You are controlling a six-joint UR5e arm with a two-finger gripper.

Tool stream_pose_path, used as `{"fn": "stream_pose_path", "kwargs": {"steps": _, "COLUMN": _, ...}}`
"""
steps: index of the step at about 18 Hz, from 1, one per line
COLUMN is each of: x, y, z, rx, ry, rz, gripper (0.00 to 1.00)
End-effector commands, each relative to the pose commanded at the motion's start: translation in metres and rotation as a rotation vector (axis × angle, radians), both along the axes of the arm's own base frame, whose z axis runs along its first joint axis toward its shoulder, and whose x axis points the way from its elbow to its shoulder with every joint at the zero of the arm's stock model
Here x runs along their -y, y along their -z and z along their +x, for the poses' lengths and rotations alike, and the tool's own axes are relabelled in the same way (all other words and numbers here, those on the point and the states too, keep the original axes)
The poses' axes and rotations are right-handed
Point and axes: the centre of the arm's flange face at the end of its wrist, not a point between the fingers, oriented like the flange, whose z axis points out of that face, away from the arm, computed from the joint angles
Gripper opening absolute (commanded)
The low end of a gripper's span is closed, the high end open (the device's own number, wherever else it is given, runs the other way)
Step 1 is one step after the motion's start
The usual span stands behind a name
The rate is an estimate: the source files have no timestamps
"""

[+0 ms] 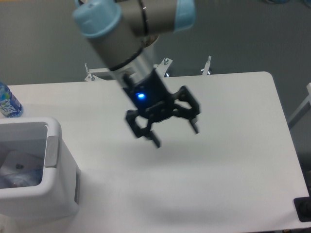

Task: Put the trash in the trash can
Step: 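Open the gripper and raise it away from the bin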

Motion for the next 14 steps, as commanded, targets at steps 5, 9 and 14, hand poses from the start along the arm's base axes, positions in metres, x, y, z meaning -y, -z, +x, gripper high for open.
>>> {"fn": "stream_pose_path", "kwargs": {"steps": 5, "x": 0.048, "y": -0.019, "z": -0.017, "rx": 0.089, "ry": 0.13, "rz": -0.125, "gripper": 1.0}}
{"fn": "stream_pose_path", "kwargs": {"steps": 9, "x": 0.077, "y": -0.032, "z": -0.024, "rx": 0.159, "ry": 0.213, "rz": -0.134, "gripper": 1.0}}
{"fn": "stream_pose_path", "kwargs": {"steps": 14, "x": 0.098, "y": -0.04, "z": -0.035, "rx": 0.192, "ry": 0.21, "rz": -0.075, "gripper": 1.0}}
